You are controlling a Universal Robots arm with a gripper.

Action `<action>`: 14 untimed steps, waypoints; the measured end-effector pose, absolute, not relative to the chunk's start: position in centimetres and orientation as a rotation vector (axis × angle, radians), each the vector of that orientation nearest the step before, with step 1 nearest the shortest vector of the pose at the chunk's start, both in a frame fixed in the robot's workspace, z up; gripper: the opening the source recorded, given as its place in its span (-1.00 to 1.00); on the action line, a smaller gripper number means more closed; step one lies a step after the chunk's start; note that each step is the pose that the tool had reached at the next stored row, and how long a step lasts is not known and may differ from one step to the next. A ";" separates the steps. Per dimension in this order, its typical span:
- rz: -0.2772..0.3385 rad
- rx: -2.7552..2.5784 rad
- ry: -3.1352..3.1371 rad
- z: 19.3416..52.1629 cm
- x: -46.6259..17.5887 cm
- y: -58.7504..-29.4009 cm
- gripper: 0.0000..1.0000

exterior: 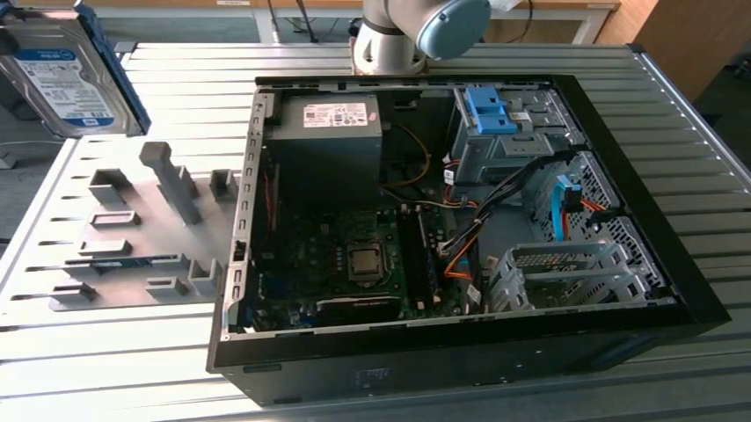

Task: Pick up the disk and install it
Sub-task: 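Pick up the disk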

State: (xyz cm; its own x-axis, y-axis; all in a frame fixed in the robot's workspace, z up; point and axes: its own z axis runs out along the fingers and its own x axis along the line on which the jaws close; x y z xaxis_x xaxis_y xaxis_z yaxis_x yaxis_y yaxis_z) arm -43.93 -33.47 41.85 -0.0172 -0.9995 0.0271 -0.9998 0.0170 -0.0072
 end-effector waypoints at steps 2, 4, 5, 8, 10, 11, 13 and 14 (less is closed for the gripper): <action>0.038 2.192 -2.230 42.4 -43.9 -33.5 -0.27; 0.038 2.193 -2.230 42.9 -43.9 -33.5 -0.27; 0.039 2.193 -2.231 43.1 -43.9 -33.5 -0.27; 0.039 2.193 -2.231 44.0 -43.9 -33.5 -0.27; 0.040 2.193 -2.231 44.5 -43.9 -33.5 -0.27; 0.040 2.193 -2.231 44.8 -43.9 -33.5 -0.27; 0.040 2.193 -2.231 45.4 -43.9 -33.5 -0.27; 0.040 2.194 -2.232 45.7 -43.9 -33.5 -0.27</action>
State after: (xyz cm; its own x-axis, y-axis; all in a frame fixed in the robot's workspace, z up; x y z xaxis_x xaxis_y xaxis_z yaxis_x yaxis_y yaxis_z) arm -43.93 -33.47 45.66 -0.0173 -0.9995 0.0267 -0.9998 0.0170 -0.0099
